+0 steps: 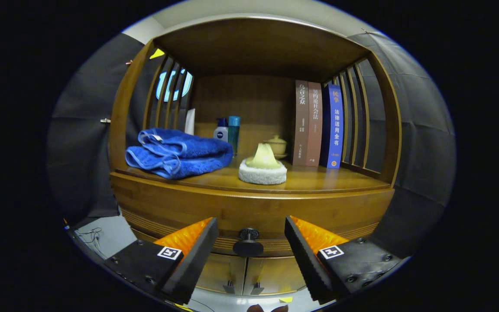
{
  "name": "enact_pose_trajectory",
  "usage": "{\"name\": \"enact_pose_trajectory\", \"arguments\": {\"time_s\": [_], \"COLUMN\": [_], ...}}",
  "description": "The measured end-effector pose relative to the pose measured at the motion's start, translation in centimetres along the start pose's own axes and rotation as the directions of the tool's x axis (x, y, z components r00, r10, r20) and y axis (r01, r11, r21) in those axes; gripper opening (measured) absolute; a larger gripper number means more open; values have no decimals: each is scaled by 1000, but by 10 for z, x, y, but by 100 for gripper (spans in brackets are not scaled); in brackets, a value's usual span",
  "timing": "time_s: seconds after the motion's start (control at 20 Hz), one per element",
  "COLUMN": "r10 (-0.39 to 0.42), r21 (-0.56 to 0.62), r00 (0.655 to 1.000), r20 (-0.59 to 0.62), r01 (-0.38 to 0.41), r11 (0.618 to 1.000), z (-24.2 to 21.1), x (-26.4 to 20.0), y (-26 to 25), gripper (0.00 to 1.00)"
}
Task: Pull open the drawer, take out the items inside it, and place them on the countertop above the cabinet.
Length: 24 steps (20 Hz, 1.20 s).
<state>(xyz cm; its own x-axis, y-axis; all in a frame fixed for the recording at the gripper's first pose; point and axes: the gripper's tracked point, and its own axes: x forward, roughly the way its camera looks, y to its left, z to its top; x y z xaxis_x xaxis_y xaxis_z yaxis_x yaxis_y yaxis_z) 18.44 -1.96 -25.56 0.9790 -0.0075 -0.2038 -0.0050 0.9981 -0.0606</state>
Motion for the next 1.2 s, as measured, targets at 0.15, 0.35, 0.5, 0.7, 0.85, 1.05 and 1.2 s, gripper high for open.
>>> {"name": "enact_pose_trajectory", "arguments": {"time_s": [0.15, 0.35, 0.5, 0.7, 0.85, 1.05, 1.2], "r10": [8, 15, 18, 22, 31, 43, 62], "r21": [4, 28, 48, 95, 72, 64, 65], "r00": [1000, 1000, 1000, 997, 995, 992, 989], "r20": [20, 28, 24, 76, 91, 117, 134], "r01": [-8, -16, -19, -29, -38, -51, -71], "r11": [1000, 999, 999, 995, 997, 997, 995], "z": [32, 74, 105, 151, 166, 182, 193], "x": [-28, -67, -95, -135, -164, -198, -217], "y": [-1, 0, -2, -1, -2, 0, 5], "gripper": [99, 99, 99, 99, 99, 99, 99]}}
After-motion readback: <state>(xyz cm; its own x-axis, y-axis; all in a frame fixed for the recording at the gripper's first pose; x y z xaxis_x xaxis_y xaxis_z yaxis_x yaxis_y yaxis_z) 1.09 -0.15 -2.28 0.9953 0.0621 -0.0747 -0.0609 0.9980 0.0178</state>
